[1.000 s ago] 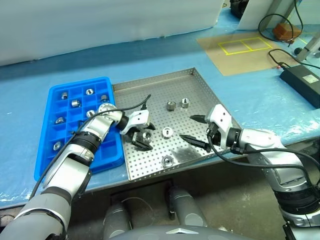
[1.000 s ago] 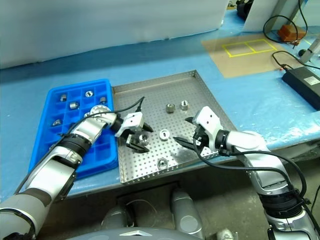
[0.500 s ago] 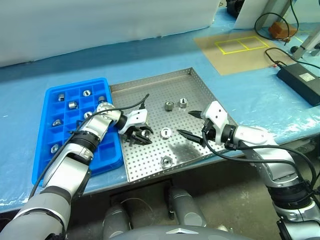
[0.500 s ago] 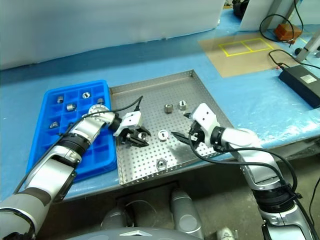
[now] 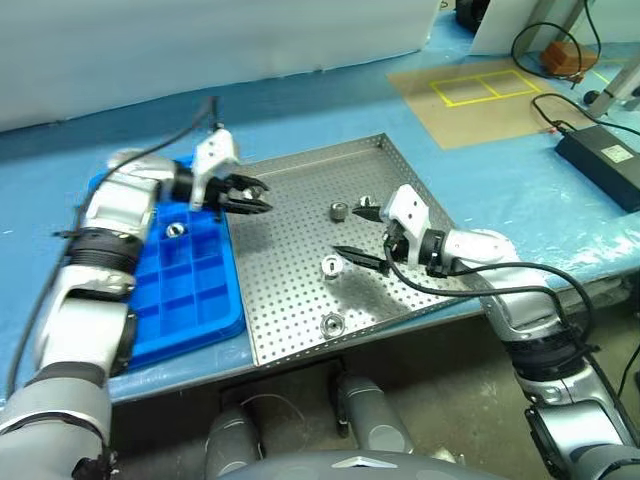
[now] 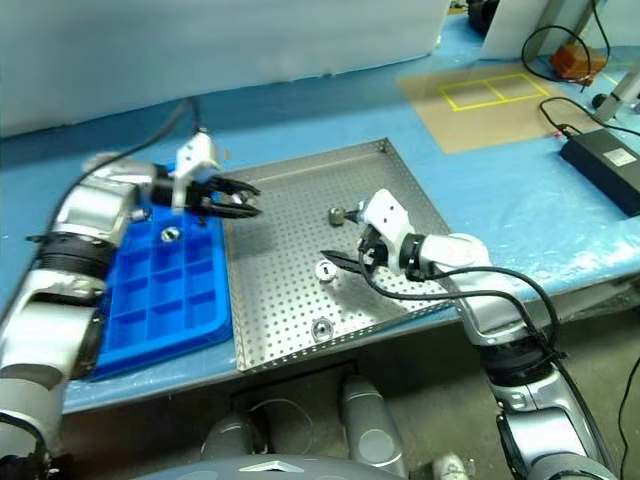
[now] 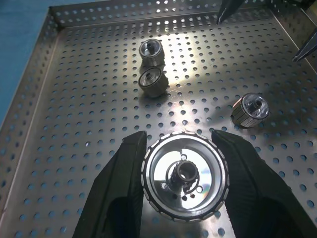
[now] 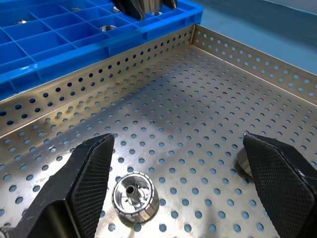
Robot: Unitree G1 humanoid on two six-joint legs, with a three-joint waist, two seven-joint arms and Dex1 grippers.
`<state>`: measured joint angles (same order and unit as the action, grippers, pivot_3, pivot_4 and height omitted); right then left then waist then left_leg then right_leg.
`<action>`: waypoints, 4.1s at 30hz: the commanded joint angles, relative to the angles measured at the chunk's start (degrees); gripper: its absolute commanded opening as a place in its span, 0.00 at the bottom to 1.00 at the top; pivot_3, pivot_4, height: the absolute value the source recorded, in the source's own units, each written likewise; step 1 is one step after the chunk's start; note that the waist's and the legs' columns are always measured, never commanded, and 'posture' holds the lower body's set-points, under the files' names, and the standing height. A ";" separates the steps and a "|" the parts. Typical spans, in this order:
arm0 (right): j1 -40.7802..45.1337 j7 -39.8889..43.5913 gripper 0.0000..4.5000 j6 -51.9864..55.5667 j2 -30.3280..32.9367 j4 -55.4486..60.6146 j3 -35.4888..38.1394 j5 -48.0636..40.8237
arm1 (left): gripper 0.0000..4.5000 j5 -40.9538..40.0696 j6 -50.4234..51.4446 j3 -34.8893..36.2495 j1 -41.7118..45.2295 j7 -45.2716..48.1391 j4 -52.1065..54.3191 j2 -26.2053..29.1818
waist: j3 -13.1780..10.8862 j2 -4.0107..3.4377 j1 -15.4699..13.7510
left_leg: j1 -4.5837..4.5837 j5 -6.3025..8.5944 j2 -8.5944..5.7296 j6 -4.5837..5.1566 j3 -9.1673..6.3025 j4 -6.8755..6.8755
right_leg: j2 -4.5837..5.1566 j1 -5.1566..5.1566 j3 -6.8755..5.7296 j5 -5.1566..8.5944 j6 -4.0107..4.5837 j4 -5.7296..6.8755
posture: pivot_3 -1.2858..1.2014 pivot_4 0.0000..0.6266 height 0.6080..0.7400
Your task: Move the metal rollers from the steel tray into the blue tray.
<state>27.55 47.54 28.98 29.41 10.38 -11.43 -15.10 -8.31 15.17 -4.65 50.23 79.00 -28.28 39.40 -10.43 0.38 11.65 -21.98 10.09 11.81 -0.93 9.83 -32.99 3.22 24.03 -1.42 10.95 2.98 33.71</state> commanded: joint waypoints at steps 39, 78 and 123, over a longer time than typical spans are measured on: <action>7.31 5.33 0.96 -10.65 -6.82 -11.22 -3.10 4.16 | 0.74 2.04 -4.83 6.57 -12.20 -26.46 -4.55 -0.17 | -0.06 -0.01 -10.85 | 0.31 -0.33 0.05 -0.82 0.12 -0.01 | 0.05 0.26 0.23 0.06 0.10 0.98 | 0.39 0.24 1.00; -17.64 -10.73 0.96 8.26 5.82 20.06 14.85 -0.67 | 0.74 13.33 -24.93 -9.94 12.64 -3.03 -38.00 -31.90 | -0.09 0.10 3.47 | -0.54 0.10 -0.17 0.32 0.09 -0.32 | 0.08 0.10 0.11 -0.19 -0.40 -0.61 | 0.18 0.24 1.00; -12.00 -10.01 0.96 3.86 4.69 13.00 8.60 0.43 | 0.40 13.85 -25.60 -8.24 9.97 -5.77 -32.19 -25.49 | -0.06 0.04 5.11 | 0.00 0.39 -0.26 0.51 -0.01 -0.46 | 0.26 -0.88 -0.06 -0.13 -0.66 -1.02 | 0.23 0.24 1.00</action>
<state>14.26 36.92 34.41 34.37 22.78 -2.71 -14.43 7.78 -11.53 -15.32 57.92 73.18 -62.53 12.55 -10.48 0.42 16.75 -22.03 10.47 11.54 -0.41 9.83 -33.44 3.47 23.22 -1.48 10.73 2.46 32.69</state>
